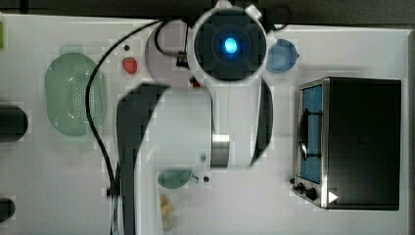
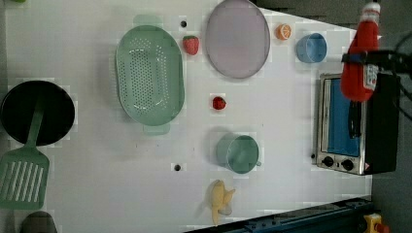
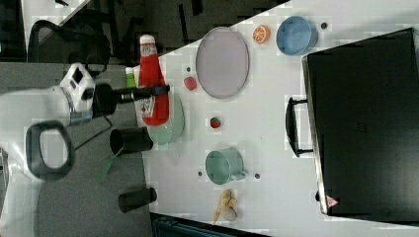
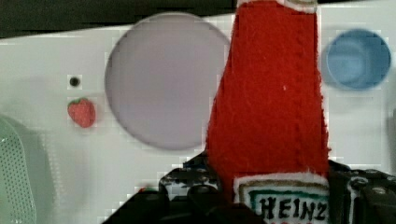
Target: Pick ketchup from plate and place it on table.
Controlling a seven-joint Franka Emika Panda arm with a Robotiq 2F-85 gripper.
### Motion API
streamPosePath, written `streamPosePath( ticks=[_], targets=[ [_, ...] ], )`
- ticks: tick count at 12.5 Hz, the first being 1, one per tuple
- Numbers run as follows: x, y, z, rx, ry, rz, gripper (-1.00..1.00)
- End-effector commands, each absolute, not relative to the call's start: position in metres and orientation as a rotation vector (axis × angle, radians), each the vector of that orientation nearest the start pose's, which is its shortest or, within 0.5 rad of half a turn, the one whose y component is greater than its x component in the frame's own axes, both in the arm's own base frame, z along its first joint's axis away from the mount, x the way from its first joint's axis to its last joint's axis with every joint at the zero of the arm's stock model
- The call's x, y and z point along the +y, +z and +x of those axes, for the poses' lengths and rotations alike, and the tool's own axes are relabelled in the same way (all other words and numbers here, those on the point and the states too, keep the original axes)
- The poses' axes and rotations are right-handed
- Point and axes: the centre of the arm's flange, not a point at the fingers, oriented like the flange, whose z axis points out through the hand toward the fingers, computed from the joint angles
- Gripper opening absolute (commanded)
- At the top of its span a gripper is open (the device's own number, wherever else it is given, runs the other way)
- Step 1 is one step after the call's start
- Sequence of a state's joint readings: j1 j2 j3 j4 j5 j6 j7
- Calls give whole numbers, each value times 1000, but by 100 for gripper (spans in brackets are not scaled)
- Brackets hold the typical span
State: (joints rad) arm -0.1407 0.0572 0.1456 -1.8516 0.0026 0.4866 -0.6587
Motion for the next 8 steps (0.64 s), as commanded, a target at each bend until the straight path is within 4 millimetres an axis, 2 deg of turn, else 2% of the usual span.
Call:
streamPosePath(
  ticks=[1, 2, 4, 6, 8],
  targets=[
    [-26, 435, 548, 355, 28, -3104, 18],
    [-31, 428, 532, 374, 56, -3107, 18],
    [-42, 402, 502, 415, 102, -3105, 18],
    [-48, 362, 482, 440, 108, -3101, 18],
    [-46, 321, 472, 440, 71, -3101, 18]
  ],
)
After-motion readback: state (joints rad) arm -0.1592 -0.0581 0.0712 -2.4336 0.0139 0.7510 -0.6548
